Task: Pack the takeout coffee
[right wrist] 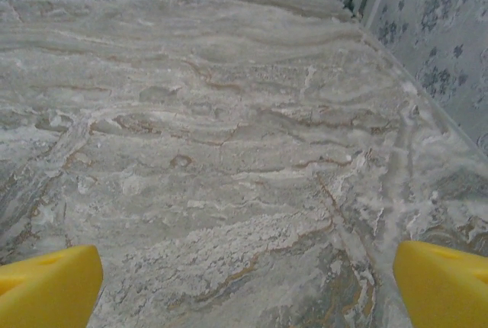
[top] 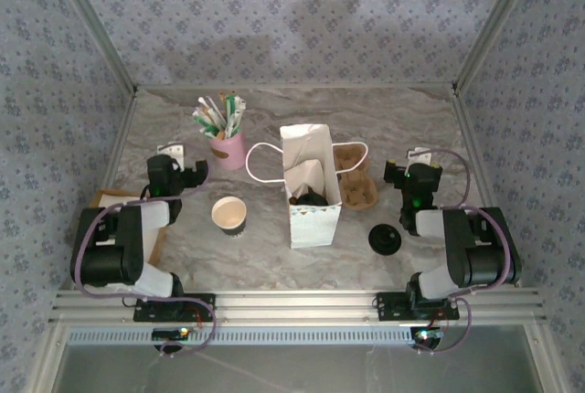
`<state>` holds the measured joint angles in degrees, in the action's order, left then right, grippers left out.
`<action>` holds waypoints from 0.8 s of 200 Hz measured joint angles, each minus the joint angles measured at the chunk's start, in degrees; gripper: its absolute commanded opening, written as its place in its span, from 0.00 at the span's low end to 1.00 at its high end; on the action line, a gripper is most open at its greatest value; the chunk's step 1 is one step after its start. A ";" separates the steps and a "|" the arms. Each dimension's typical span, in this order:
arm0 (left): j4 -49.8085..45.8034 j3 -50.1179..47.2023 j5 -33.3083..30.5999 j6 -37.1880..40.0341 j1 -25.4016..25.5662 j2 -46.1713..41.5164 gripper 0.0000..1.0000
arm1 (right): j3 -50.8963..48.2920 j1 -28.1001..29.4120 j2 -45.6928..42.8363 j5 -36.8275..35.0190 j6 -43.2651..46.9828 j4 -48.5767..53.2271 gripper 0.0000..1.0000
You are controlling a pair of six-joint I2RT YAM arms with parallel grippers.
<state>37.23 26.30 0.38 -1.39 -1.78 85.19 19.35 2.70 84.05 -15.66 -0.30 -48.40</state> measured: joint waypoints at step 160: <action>7.82 -3.45 -0.59 -0.59 0.00 2.32 0.99 | 0.96 -3.17 3.15 5.62 1.18 -1.92 1.00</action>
<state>45.06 22.85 -0.21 -1.98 -1.78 87.50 20.32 -0.47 87.20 -10.04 0.89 -50.33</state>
